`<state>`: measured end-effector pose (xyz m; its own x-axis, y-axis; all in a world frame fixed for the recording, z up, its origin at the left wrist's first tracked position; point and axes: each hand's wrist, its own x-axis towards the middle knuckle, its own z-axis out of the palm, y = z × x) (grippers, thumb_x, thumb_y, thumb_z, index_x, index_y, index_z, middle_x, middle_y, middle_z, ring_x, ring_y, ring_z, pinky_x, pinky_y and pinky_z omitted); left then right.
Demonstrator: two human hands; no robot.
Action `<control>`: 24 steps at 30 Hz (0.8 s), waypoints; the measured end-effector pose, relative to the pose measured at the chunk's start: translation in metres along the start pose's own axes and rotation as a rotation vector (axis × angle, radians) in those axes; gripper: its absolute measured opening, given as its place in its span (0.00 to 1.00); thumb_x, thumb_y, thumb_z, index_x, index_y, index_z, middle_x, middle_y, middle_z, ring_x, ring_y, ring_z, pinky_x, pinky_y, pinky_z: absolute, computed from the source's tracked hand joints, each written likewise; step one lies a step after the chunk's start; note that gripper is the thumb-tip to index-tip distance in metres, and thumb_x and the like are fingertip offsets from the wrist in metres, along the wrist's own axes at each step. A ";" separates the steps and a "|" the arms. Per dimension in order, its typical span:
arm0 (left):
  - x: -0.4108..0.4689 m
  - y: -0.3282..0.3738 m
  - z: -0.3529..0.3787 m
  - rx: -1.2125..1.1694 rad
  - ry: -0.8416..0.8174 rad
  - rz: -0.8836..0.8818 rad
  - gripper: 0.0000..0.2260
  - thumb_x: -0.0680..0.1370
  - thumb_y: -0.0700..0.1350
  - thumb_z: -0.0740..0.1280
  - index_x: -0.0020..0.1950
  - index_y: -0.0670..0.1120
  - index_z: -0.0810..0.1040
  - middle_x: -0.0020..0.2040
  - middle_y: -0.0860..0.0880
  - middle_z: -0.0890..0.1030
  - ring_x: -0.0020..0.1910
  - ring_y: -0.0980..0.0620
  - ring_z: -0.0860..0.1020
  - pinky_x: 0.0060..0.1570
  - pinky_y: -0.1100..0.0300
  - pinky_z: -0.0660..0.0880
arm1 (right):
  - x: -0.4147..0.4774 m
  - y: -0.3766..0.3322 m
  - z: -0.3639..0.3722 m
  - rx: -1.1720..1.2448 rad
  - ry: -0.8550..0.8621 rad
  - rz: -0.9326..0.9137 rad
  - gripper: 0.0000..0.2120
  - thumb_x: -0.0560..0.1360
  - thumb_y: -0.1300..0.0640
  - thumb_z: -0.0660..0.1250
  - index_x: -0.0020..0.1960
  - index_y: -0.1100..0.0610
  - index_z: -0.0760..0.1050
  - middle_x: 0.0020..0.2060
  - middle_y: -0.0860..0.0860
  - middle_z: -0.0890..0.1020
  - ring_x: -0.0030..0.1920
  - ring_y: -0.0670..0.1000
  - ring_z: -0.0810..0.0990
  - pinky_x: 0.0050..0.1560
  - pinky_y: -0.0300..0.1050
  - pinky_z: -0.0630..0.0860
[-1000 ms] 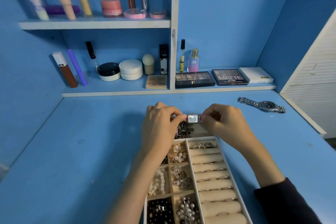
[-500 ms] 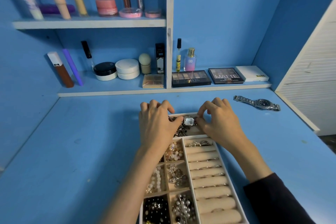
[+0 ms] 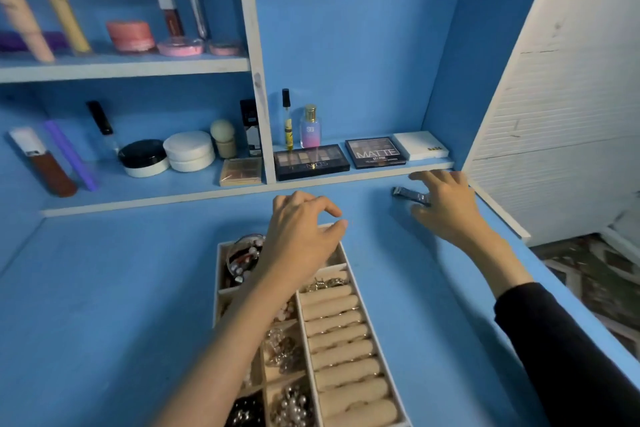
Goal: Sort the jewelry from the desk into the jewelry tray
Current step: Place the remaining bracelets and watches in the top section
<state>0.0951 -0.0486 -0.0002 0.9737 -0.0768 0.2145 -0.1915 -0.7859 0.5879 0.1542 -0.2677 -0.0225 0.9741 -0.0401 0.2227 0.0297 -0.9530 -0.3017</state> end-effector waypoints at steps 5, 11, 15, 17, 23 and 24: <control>0.005 0.014 0.016 -0.013 -0.052 0.050 0.08 0.76 0.52 0.65 0.53 0.54 0.78 0.55 0.54 0.71 0.57 0.55 0.62 0.47 0.67 0.55 | 0.018 0.026 -0.017 -0.281 -0.272 0.064 0.31 0.72 0.60 0.60 0.74 0.53 0.57 0.70 0.55 0.65 0.69 0.58 0.59 0.63 0.54 0.60; 0.008 0.027 0.022 -0.039 -0.083 0.041 0.09 0.76 0.51 0.65 0.54 0.54 0.78 0.58 0.52 0.72 0.61 0.53 0.62 0.46 0.68 0.54 | 0.024 0.034 -0.013 -0.294 -0.215 -0.012 0.18 0.72 0.57 0.63 0.61 0.54 0.72 0.56 0.56 0.74 0.59 0.58 0.71 0.56 0.50 0.67; 0.008 0.028 0.020 -0.041 -0.075 0.058 0.11 0.75 0.51 0.65 0.57 0.54 0.76 0.59 0.52 0.72 0.62 0.53 0.62 0.47 0.68 0.55 | 0.024 0.029 -0.016 -0.108 -0.066 -0.076 0.16 0.71 0.53 0.67 0.58 0.55 0.73 0.54 0.56 0.75 0.54 0.58 0.74 0.50 0.48 0.70; 0.007 0.027 0.018 -0.054 -0.068 0.057 0.13 0.75 0.51 0.66 0.59 0.54 0.75 0.59 0.52 0.72 0.63 0.52 0.62 0.50 0.67 0.57 | 0.022 0.018 -0.021 0.030 0.002 -0.113 0.17 0.69 0.54 0.70 0.56 0.56 0.73 0.51 0.56 0.76 0.52 0.58 0.75 0.48 0.48 0.72; 0.009 0.016 0.006 -0.097 -0.012 0.041 0.19 0.74 0.51 0.67 0.64 0.54 0.70 0.61 0.52 0.72 0.66 0.52 0.61 0.55 0.66 0.58 | 0.006 -0.044 -0.048 0.330 0.115 -0.262 0.16 0.67 0.61 0.70 0.54 0.56 0.75 0.47 0.55 0.76 0.45 0.55 0.75 0.43 0.42 0.71; 0.009 0.013 0.002 -0.124 0.003 0.034 0.22 0.74 0.51 0.68 0.66 0.55 0.68 0.63 0.52 0.71 0.67 0.53 0.61 0.56 0.64 0.59 | 0.002 -0.056 -0.053 0.366 0.114 -0.280 0.16 0.67 0.60 0.70 0.54 0.55 0.75 0.46 0.54 0.77 0.44 0.53 0.76 0.42 0.39 0.70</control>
<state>0.1012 -0.0610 0.0074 0.9661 -0.0999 0.2381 -0.2381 -0.7008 0.6724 0.1425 -0.2303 0.0444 0.8871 0.1512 0.4361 0.3847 -0.7642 -0.5177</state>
